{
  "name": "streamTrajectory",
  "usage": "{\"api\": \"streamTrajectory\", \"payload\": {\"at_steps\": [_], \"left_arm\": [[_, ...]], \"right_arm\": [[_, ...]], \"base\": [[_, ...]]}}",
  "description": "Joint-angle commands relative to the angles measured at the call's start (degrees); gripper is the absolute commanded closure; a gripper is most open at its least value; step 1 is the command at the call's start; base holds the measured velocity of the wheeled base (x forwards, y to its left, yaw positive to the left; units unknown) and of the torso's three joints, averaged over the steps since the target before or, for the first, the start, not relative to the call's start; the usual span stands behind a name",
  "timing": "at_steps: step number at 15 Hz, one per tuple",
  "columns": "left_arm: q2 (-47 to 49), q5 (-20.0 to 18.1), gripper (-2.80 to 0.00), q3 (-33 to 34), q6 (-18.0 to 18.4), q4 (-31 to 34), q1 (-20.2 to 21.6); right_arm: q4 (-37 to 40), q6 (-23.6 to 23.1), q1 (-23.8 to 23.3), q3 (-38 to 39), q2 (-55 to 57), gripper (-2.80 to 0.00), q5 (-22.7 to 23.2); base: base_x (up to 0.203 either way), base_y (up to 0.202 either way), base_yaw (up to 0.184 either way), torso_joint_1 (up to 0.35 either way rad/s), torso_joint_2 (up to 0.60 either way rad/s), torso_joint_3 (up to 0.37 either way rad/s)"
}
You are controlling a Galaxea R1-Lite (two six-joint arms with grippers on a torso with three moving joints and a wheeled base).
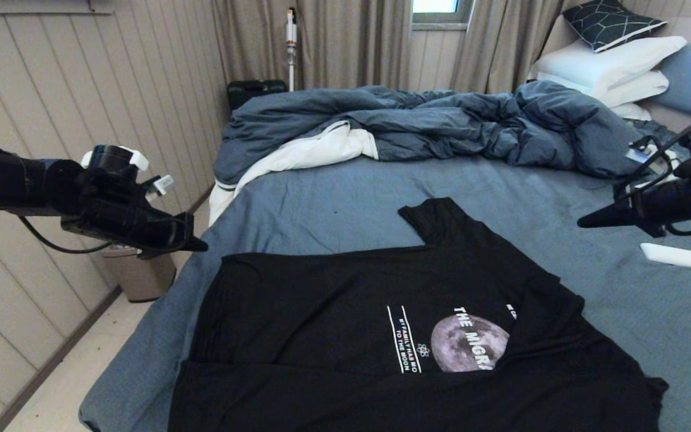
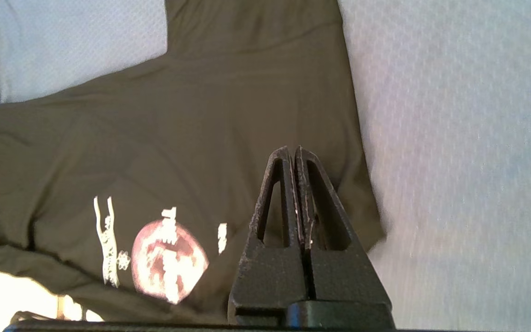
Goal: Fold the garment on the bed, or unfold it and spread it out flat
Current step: Fold the black T-shirt
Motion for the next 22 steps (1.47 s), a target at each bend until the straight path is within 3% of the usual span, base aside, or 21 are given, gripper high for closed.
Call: {"api": "streamTrajectory", "payload": {"at_steps": [1,2,7,19,20,22], "left_arm": [[4.5,-0.2,0.0,-2.6,-0.2,0.1,-1.0],[5.6,-0.2,-2.8,-3.9,-0.1,0.2,-1.5],[10.0,-0.3,-2.8,-7.9,-0.2,0.4,-3.0],[13.4,-1.7,-2.8,-10.2,-0.4,0.2,-3.6],[14.0,-1.7,0.0,-11.1,-0.5,0.4,-3.7],[14.1,-2.2,0.0,-11.4,-0.9,0.5,-4.3]], "right_arm": [[-0.1,-0.1,0.8,-1.4,2.9,0.0,0.2],[-0.3,-0.3,1.3,-1.4,3.2,0.0,0.2],[-2.0,-0.4,2.3,-1.3,4.8,0.0,0.1],[-1.9,-0.3,2.0,-0.9,4.8,0.0,0.2],[-1.8,-0.3,2.0,-0.9,4.8,0.0,0.2],[-1.8,-0.4,1.9,-1.0,4.8,0.0,0.2]], "base": [[0.0,0.0,0.0,0.0,0.0,0.0],[0.0,0.0,0.0,0.0,0.0,0.0],[0.0,0.0,0.0,0.0,0.0,0.0],[0.0,0.0,0.0,0.0,0.0,0.0],[0.0,0.0,0.0,0.0,0.0,0.0],[0.0,0.0,0.0,0.0,0.0,0.0]]}}
